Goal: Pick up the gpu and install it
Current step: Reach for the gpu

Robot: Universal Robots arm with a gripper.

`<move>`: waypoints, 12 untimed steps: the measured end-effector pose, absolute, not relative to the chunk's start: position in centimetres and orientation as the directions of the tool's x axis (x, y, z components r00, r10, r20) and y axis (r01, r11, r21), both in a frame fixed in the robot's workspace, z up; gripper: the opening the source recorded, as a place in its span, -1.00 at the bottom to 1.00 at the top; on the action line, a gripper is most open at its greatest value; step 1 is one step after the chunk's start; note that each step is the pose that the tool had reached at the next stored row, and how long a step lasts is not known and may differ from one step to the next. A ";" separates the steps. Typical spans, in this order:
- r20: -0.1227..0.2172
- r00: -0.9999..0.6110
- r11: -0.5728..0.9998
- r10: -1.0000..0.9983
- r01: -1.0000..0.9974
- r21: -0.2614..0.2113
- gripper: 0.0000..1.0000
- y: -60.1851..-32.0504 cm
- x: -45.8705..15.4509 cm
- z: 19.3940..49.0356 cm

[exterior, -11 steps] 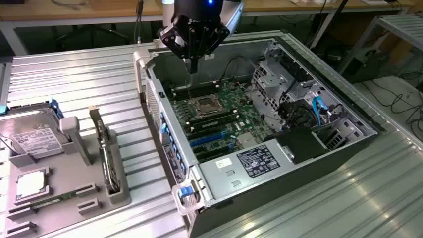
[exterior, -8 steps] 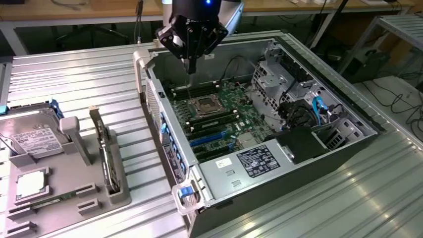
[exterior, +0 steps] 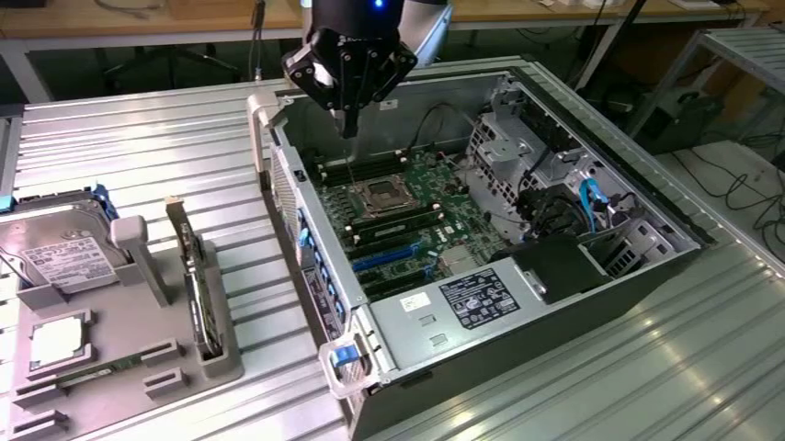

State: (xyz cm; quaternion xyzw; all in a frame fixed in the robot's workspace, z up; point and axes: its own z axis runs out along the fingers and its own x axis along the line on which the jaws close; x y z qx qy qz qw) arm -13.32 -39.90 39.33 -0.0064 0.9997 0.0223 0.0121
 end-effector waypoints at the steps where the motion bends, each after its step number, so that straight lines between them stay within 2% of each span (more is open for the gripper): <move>1: -0.024 -1.000 0.999 -0.012 -0.014 0.044 -0.79 -39.9 -13.4 39.3; 12: -0.024 -1.000 0.999 -0.014 -0.015 0.044 -0.79 -39.9 -14.8 39.3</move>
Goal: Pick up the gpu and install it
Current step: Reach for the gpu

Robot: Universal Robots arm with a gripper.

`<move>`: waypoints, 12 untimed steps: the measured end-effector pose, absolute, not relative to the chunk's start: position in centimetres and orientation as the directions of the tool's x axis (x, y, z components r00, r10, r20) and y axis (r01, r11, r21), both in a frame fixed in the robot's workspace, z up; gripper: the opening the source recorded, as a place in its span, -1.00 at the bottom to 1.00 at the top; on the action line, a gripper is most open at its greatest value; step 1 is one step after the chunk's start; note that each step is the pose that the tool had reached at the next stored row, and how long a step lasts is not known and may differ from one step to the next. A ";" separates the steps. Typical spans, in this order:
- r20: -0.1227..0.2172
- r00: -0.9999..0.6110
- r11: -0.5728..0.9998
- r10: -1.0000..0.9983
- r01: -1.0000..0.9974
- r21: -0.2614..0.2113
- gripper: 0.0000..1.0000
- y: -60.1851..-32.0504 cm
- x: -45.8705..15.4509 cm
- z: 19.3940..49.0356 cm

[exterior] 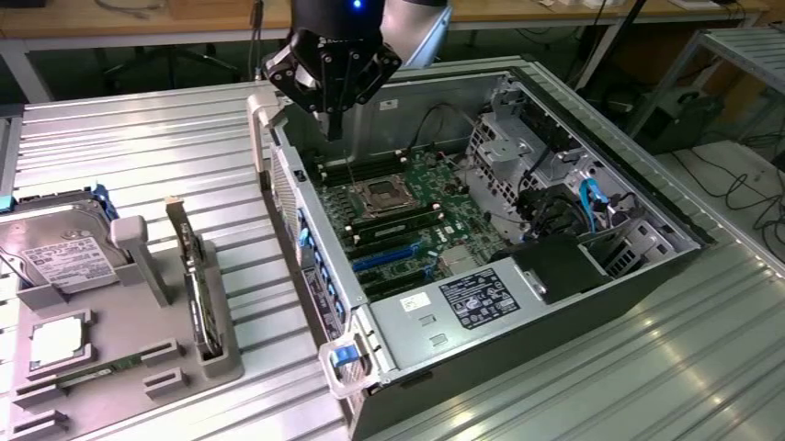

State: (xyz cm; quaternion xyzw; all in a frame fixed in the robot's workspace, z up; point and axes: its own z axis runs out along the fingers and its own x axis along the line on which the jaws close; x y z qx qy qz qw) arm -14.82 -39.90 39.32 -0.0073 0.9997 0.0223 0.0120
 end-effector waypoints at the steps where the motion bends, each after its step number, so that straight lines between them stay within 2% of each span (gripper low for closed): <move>1: -0.024 -1.000 0.999 -0.014 -0.015 0.044 -0.79 -39.9 -14.9 39.3; 12: -0.024 -1.000 0.999 -0.016 -0.017 0.044 -0.79 -39.9 -16.1 39.3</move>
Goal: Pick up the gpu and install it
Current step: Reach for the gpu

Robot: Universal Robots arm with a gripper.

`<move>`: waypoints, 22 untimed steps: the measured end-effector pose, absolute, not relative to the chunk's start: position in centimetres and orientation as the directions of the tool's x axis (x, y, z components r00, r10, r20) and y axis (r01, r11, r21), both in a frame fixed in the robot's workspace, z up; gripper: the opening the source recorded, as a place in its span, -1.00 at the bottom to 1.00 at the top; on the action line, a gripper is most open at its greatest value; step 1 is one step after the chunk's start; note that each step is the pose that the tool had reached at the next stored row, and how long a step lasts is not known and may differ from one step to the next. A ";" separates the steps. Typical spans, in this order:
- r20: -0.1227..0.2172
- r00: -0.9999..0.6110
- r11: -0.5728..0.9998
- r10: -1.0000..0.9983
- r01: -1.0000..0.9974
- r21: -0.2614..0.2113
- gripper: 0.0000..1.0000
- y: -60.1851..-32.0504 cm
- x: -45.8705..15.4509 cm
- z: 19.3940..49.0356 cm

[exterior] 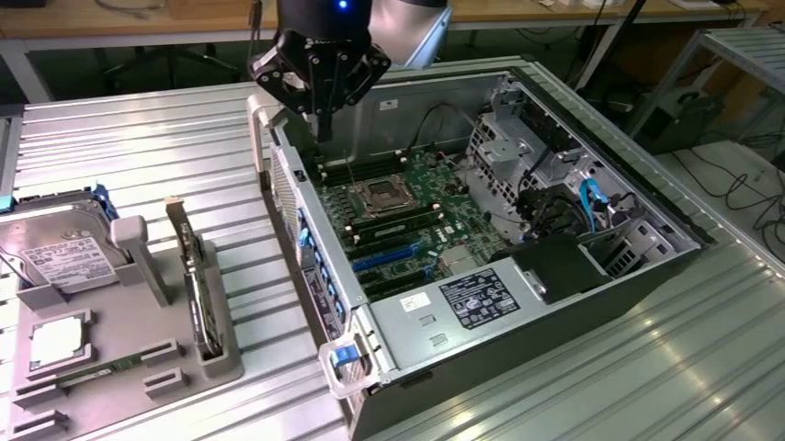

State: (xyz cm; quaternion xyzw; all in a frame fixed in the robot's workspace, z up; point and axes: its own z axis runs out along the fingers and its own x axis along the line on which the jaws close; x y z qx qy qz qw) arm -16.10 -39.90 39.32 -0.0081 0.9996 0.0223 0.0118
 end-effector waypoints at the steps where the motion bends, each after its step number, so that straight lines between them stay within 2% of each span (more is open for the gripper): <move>1: -0.024 -1.000 0.999 -0.016 -0.017 0.044 -0.79 -39.9 -16.2 39.3; 22: -0.023 -1.000 0.999 -0.019 -0.020 0.044 -0.79 -39.9 -19.2 39.3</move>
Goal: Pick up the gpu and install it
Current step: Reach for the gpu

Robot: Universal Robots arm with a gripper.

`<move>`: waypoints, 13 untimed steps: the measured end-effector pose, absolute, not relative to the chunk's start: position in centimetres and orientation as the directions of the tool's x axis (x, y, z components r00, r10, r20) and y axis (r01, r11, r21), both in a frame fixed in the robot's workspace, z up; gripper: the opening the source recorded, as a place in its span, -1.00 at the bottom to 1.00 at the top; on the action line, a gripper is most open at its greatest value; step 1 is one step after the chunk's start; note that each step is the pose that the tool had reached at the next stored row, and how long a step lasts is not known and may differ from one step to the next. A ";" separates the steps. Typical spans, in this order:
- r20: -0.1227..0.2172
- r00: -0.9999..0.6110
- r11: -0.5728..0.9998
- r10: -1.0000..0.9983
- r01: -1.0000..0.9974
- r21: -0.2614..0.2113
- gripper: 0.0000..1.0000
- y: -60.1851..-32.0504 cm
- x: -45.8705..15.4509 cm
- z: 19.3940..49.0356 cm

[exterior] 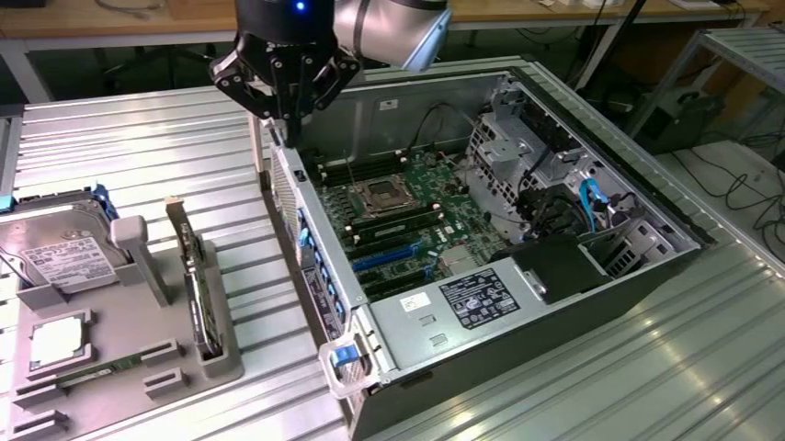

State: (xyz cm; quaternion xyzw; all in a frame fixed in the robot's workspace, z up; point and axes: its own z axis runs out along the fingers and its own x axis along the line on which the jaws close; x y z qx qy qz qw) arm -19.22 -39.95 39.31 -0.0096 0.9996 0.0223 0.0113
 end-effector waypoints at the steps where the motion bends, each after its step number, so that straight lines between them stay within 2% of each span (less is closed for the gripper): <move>1: -0.023 -1.000 0.999 -0.019 -0.020 0.044 -0.79 -40.0 -19.4 39.3; 13: -0.023 -1.000 0.999 -0.020 -0.021 0.044 -0.79 -40.0 -21.2 39.3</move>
